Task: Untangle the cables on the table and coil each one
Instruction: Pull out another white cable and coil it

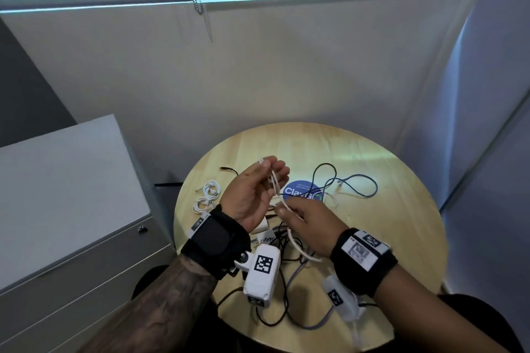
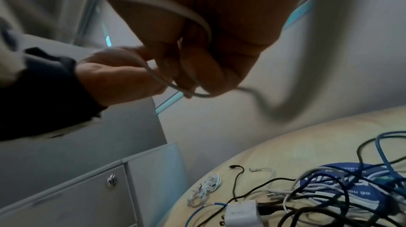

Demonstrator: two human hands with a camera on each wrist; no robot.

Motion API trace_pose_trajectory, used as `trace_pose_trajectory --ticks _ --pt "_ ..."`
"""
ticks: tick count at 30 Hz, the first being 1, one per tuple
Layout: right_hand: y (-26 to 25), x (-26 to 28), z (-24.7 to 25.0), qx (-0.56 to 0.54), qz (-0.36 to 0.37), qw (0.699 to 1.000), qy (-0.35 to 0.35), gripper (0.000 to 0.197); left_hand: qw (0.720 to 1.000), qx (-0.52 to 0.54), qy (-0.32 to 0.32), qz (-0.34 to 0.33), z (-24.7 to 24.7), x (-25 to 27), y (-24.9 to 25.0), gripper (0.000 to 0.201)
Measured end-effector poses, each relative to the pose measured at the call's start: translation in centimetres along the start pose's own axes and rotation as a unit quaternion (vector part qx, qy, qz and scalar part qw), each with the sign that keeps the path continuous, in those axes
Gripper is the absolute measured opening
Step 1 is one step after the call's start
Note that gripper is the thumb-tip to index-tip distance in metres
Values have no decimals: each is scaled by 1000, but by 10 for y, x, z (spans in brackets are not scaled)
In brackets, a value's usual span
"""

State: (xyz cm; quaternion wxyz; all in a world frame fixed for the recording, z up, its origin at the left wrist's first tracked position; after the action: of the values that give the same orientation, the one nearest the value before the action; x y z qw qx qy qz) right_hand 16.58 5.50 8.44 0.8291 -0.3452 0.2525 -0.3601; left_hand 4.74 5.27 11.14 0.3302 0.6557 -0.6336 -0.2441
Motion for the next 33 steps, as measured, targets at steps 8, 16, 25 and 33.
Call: trace_pose_trajectory --ticks 8,16,25,33 --pt "-10 11 -8 174 -1 980 -98 32 995 59 73 -18 18 -3 -1 15" --pt "-24 22 -12 208 43 974 -84 20 993 -34 91 -65 29 -8 3 20" --pt "-25 10 62 -170 -95 981 16 8 871 -476 -102 -63 20 3 -24 27" --pt "-24 -8 95 -127 0 986 106 11 921 -344 -129 130 7 26 -58 54"
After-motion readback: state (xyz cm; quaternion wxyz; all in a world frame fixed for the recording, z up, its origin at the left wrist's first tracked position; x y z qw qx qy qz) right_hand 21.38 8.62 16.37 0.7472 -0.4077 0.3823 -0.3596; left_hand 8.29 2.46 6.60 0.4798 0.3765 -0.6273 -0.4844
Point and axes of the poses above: each hand's wrist, its own x-axis away from the middle knuckle, its own z-axis out of the back of the hand, y = z × x, the point moved 7 cm from there along -x, towards the middle knuckle, and after that the axes turned 1 degree about -x, right-handed, at the moved point
